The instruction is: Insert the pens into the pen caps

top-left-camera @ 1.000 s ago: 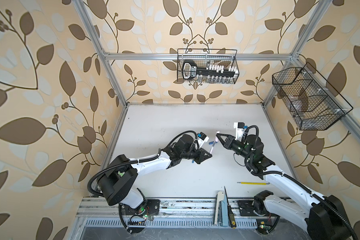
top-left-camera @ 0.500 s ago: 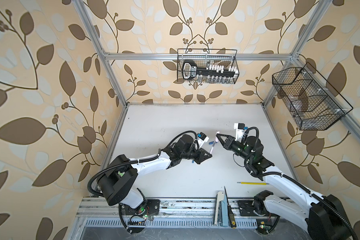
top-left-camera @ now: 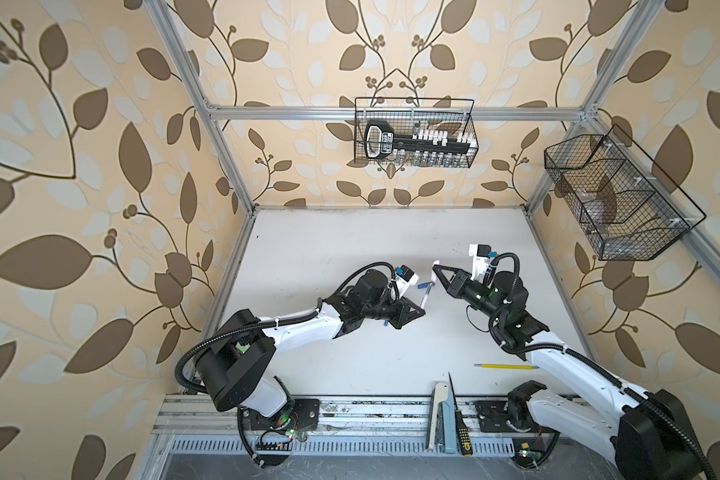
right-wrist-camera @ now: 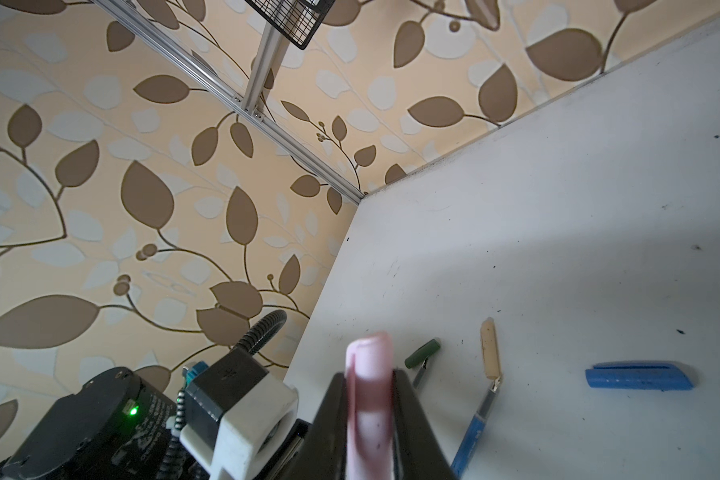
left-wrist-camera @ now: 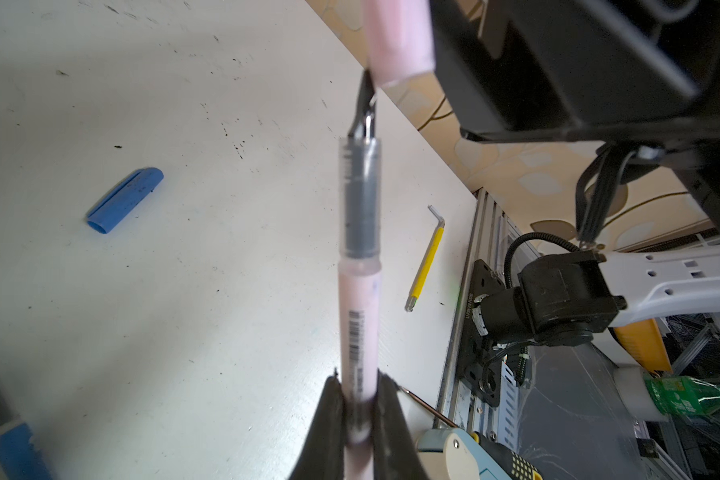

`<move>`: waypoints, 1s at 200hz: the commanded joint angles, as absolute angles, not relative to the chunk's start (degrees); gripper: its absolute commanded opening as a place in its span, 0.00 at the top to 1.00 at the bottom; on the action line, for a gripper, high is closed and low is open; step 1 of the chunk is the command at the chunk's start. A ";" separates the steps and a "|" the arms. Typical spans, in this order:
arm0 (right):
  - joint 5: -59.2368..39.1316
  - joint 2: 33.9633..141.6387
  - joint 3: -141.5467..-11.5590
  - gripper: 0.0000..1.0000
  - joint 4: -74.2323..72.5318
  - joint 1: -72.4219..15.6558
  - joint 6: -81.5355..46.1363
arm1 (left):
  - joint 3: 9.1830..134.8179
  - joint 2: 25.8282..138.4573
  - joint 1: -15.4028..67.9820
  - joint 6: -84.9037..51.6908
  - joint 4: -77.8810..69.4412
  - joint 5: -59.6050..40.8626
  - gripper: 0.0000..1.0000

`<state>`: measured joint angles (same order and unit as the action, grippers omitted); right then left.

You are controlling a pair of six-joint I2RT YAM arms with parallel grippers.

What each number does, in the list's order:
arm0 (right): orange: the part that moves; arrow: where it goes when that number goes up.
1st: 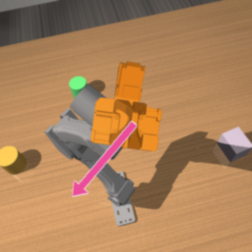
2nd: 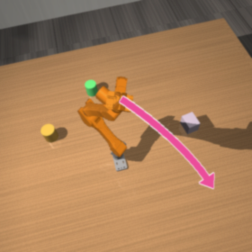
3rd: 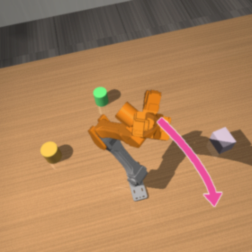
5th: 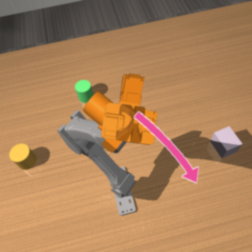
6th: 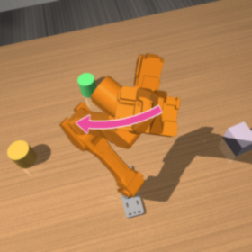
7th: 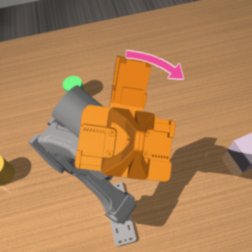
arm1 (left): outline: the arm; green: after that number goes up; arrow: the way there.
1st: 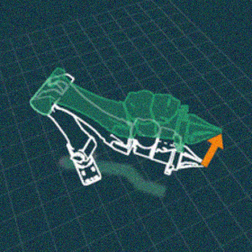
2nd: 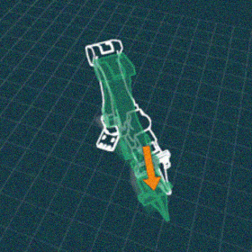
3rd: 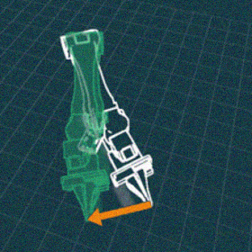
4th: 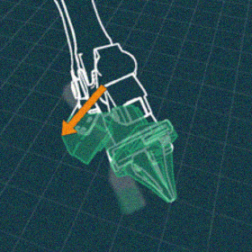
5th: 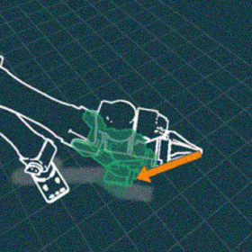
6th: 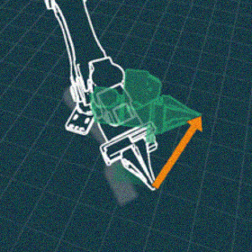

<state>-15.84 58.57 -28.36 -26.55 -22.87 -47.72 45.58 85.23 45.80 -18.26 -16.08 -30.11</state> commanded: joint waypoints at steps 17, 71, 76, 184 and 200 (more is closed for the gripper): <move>-15.13 58.85 -29.54 0.81 -29.23 -23.25 -48.07 | 45.44 82.86 46.23 -18.02 -18.28 -31.68 1.00; -14.67 59.17 -27.60 0.81 -30.93 -23.21 -48.75 | 45.35 82.88 46.23 -18.08 -18.50 -31.82 1.00; -14.75 59.29 -27.47 0.81 -31.07 -23.22 -48.85 | 45.31 82.88 46.25 -18.09 -18.52 -31.81 1.00; -15.12 59.99 -25.04 0.81 -34.94 -23.47 -50.63 | 45.24 81.54 46.30 -18.28 -19.34 -31.82 1.00; -14.57 59.44 -26.01 0.81 -33.62 -23.49 -49.81 | 45.33 81.82 46.32 -18.34 -19.33 -31.88 1.00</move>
<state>-15.40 59.81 -26.35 -32.84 -23.14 -49.52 45.32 83.09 45.82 -18.28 -16.19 -30.22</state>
